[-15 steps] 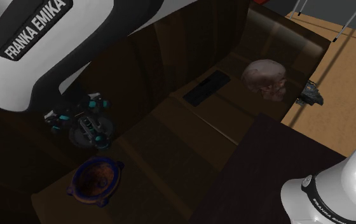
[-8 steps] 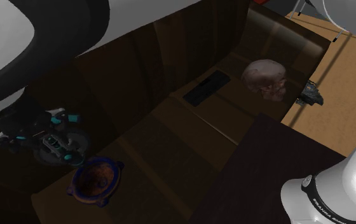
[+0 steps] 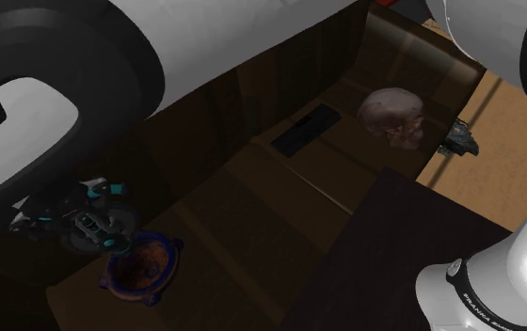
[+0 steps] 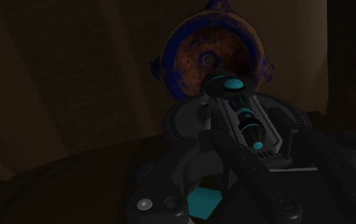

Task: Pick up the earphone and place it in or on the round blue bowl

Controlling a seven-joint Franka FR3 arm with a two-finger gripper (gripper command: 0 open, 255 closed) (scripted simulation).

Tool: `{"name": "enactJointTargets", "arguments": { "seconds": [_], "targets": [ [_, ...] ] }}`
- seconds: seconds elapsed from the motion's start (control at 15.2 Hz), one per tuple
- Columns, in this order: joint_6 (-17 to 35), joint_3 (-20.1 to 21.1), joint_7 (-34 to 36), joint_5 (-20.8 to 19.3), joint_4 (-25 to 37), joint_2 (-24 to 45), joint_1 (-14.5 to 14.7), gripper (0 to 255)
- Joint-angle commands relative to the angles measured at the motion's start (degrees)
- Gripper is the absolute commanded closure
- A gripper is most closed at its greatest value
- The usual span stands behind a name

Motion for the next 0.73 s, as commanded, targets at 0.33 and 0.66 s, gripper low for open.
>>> {"name": "enactJointTargets", "arguments": {
  "seconds": [0.33,0.66],
  "targets": [
    [3.98,-0.39,0.27,-0.56,-1.28,2.68,0.19,255],
    [6.60,-0.70,0.48,-0.98,-1.80,4.80,0.37,255]
  ]
}}
